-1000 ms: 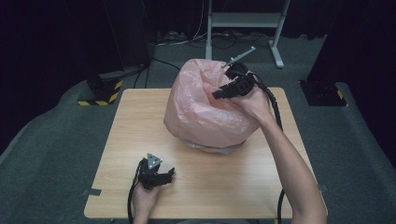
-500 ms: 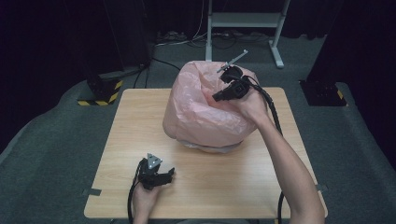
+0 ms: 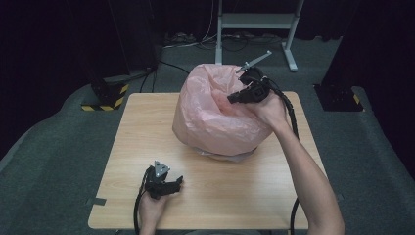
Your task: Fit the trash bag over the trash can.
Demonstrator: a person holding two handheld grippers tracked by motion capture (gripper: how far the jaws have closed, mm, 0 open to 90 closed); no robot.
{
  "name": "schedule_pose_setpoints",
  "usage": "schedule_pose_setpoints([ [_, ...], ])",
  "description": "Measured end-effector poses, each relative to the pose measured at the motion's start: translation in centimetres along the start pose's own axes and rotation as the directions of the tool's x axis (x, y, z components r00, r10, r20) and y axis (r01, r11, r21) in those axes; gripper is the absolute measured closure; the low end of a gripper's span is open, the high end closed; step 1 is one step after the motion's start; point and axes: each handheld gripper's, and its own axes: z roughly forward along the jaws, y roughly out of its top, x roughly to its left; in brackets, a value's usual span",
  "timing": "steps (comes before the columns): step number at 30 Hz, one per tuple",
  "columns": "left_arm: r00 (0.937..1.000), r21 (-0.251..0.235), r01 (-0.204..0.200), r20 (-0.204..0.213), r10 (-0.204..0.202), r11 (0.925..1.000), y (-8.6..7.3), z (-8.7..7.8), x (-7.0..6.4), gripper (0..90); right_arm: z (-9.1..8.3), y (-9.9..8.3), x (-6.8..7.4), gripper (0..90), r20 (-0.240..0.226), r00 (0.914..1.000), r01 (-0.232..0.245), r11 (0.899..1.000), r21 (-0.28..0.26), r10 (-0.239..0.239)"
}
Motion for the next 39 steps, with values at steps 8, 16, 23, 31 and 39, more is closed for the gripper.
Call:
schedule_pose_setpoints([
  [8, 1.0, 0.0, 0.0, 0.0, 0.0, 1.0, 0.0, 0.0, 0.0, 21.9, 1.2, 0.0, 0.3, 89.2, -0.007, 0.9997, 0.024, 0.998, 0.055, -0.024],
  [16, 1.0, 0.001, -0.001, 0.0, 0.001, 1.0, 0.0, 0.0, 0.0, 21.9, 1.4, 0.0, 0.4, 80.1, -0.03, 0.9995, 0.008, 0.997, 0.073, -0.006],
  [23, 1.0, 0.0, -0.003, -0.001, 0.003, 1.0, 0.0, 0.0, 0.0, 21.9, 0.2, -0.5, -0.1, 80.8, -0.011, 0.9999, -0.006, 0.999, 0.033, 0.006],
  [31, 1.0, 0.001, 0.0, -0.001, 0.0, 1.0, 0.0, 0.0, 0.0, 21.9, 1.3, -0.9, -0.1, 88.8, -0.018, 0.9998, 0.013, 0.996, 0.083, -0.011],
  [39, 1.0, 0.0, 0.0, -0.001, 0.0, 1.0, 0.0, 0.0, 0.0, 22.0, 1.5, -1.1, 0.1, 86.1, -0.024, 0.9994, 0.026, 0.995, 0.096, -0.024],
])
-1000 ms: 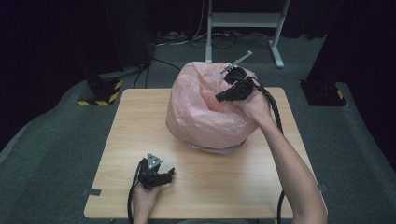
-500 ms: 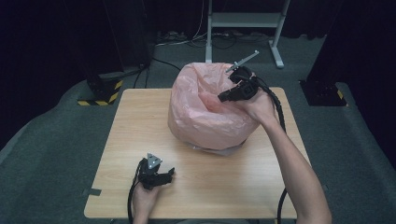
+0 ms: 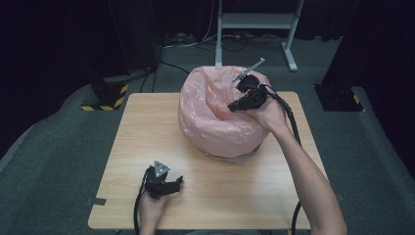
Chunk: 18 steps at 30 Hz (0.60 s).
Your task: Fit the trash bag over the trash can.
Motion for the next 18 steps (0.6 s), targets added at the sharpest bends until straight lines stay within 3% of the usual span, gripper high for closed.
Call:
schedule_pose_setpoints([
  [14, 1.0, 0.0, 0.0, 0.0, 0.0, 1.0, 0.0, 0.0, 0.0, 21.9, -1.5, -0.5, -0.5, 62.4, 0.035, 0.9982, -0.045, 0.994, -0.095, 0.049],
  [18, 1.0, 0.0, 0.0, 0.0, 0.0, 1.0, 0.0, 0.0, 0.0, 21.9, -2.1, -0.8, -0.7, 60.0, 0.051, 0.9965, -0.059, 0.99, -0.125, 0.066],
])
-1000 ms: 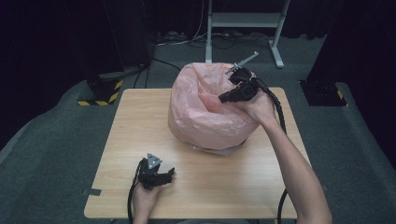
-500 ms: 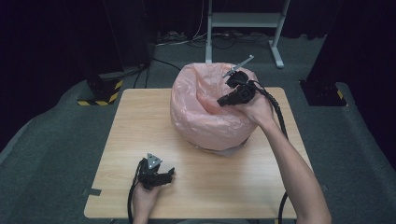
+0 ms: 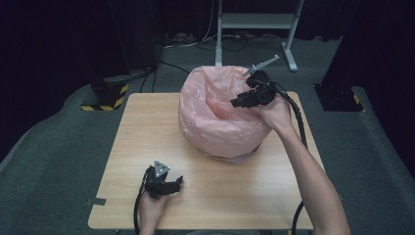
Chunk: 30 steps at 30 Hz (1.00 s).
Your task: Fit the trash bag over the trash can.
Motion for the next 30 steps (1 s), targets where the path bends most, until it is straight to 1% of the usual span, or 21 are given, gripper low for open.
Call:
schedule_pose_setpoints([
  [3, 1.0, 0.0, 0.001, 0.001, -0.001, 1.0, 0.0, 0.0, 0.0, 22.0, -0.4, -0.3, -0.2, 60.4, 0.004, 0.9999, -0.013, 1.0, -0.027, 0.013],
  [7, 1.0, 0.0, 0.001, 0.001, -0.001, 1.0, 0.0, 0.0, 0.0, 22.0, -0.8, -0.9, -0.7, 59.8, 0.014, 0.9993, -0.033, 0.998, -0.047, 0.034],
  [11, 1.0, 0.0, 0.001, 0.001, -0.001, 1.0, 0.0, 0.0, 0.0, 21.9, -1.5, -1.1, -1.0, 59.1, 0.023, 0.999, -0.037, 0.997, -0.073, 0.039],
  [23, 1.0, 0.0, 0.001, 0.001, -0.001, 1.0, 0.0, 0.0, 0.0, 21.9, -2.5, -1.5, -1.2, 57.5, 0.042, 0.9982, -0.038, 0.996, -0.084, 0.041],
  [30, 1.0, 0.0, 0.0, 0.001, 0.0, 1.0, 0.0, 0.0, 0.0, 22.0, -3.4, -2.1, -1.6, 56.7, 0.051, 0.9974, -0.045, 0.993, -0.105, 0.051],
])
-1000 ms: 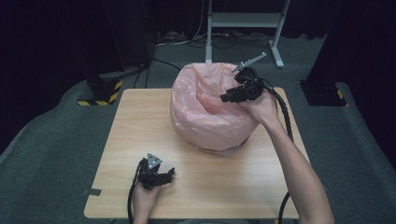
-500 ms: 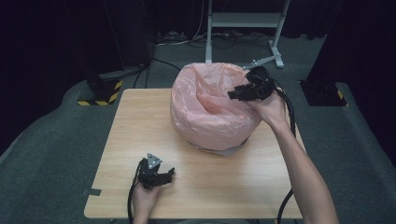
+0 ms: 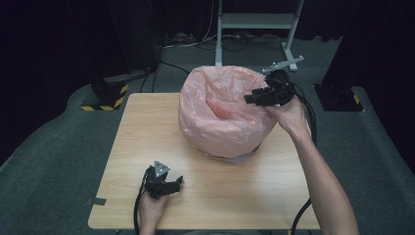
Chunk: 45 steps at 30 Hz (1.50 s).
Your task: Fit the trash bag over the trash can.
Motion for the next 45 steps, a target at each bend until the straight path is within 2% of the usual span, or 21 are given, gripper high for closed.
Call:
schedule_pose_setpoints([
  [13, 1.0, 0.0, 0.0, -0.001, 0.0, 1.0, 0.0, 0.0, 0.0, 21.9, -1.7, -0.4, -0.5, 55.5, 0.039, 0.9992, 0.001, 1.0, -0.022, 0.0],
  [16, 1.0, 0.0, 0.0, -0.001, 0.0, 1.0, 0.0, 0.0, 0.0, 22.0, -2.1, -0.7, -0.8, 55.3, 0.04, 0.9991, -0.015, 0.999, -0.031, 0.016],
  [25, 1.0, 0.0, 0.0, 0.0, 0.0, 1.0, 0.0, 0.0, 0.0, 22.0, -3.1, -1.2, -0.9, 54.4, 0.049, 0.9987, -0.014, 0.998, -0.057, 0.017],
  [29, 1.0, 0.0, 0.003, 0.001, -0.003, 1.0, 0.0, 0.0, 0.0, 22.0, -3.3, -1.7, -1.0, 53.7, 0.059, 0.998, -0.02, 0.999, -0.05, 0.023],
  [34, 1.0, 0.0, 0.0, 0.001, 0.0, 1.0, 0.0, 0.0, 0.0, 21.9, -4.1, -2.2, -1.3, 53.9, 0.066, 0.9968, -0.04, 0.997, -0.072, 0.045],
  [40, 1.0, 0.0, 0.0, 0.001, 0.0, 1.0, 0.0, 0.0, 0.0, 21.9, -4.9, -2.6, -1.3, 54.3, 0.075, 0.9961, -0.039, 0.995, -0.094, 0.046],
  [45, 1.0, -0.001, -0.001, 0.002, 0.001, 1.0, 0.0, 0.0, 0.0, 22.0, -5.4, -3.8, -1.8, 55.0, 0.079, 0.9945, -0.061, 0.993, -0.103, 0.069],
])
